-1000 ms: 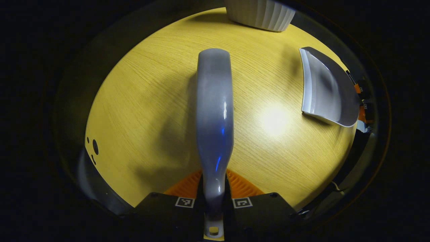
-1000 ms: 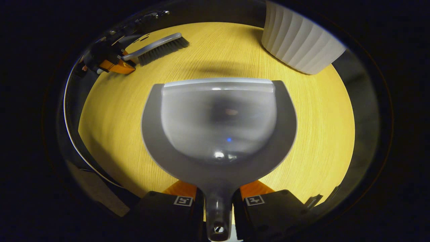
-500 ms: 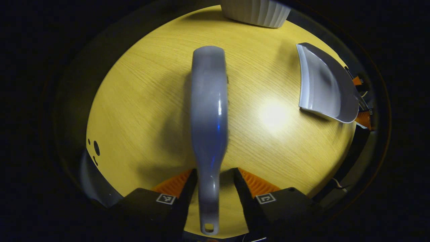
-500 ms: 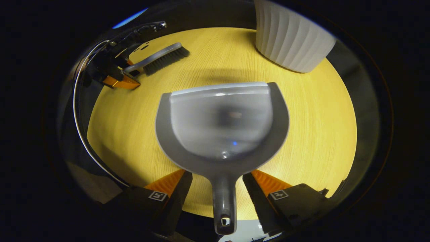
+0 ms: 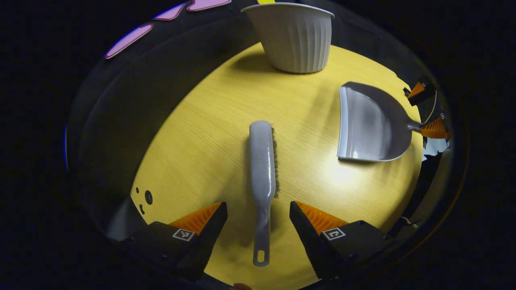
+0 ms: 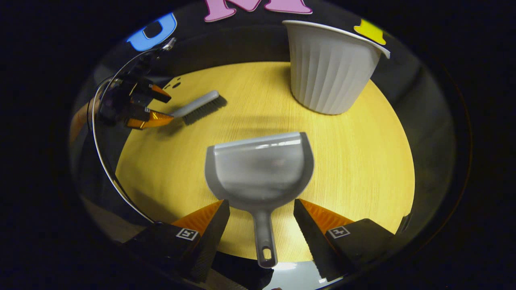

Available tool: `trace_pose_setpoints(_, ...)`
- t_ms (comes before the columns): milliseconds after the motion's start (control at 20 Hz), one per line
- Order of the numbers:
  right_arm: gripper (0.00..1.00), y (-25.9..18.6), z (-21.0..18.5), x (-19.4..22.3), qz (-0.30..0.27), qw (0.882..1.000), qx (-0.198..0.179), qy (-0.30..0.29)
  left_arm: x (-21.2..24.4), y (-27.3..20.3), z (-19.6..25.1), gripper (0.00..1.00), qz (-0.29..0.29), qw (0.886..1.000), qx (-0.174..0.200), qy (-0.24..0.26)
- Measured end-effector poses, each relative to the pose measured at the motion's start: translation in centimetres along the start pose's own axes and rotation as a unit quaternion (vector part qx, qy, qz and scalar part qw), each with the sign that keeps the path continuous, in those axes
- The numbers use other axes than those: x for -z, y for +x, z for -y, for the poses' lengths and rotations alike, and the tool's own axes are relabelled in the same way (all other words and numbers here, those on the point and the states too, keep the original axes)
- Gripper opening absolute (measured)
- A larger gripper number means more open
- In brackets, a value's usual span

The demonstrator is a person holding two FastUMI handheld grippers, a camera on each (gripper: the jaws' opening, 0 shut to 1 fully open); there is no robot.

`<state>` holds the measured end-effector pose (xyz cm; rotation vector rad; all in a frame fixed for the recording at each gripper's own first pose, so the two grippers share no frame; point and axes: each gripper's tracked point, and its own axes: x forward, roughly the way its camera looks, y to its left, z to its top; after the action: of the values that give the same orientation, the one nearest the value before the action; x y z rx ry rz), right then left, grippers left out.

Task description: Pick up the small broom and dustpan from the desktop, sweep the trash into the dustpan with the broom, and then empty the trash into the garbage bin.

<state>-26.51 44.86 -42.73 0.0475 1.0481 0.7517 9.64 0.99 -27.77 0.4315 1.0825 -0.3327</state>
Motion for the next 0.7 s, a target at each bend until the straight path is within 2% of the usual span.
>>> trace_pose_setpoints(150,1.00,-2.4,0.3,-3.0,0.053,0.998,0.003,0.012,-2.0,-2.8,0.0,0.98,0.069,0.997,-0.022,-0.016)
trace_pose_setpoints(300,1.00,-4.5,0.9,-6.2,0.116,0.993,0.016,0.016,-4.4,-5.6,0.5,0.98,0.146,0.987,-0.042,-0.057)
trace_pose_setpoints(500,1.00,-7.2,2.0,-9.6,0.196,0.980,0.042,0.012,-7.4,-9.9,1.0,0.97,0.240,0.964,-0.055,-0.102)
trace_pose_setpoints(700,0.99,-9.7,2.3,-12.4,0.252,0.966,0.062,-0.013,-10.4,-14.9,2.0,0.97,0.324,0.934,-0.067,-0.135)
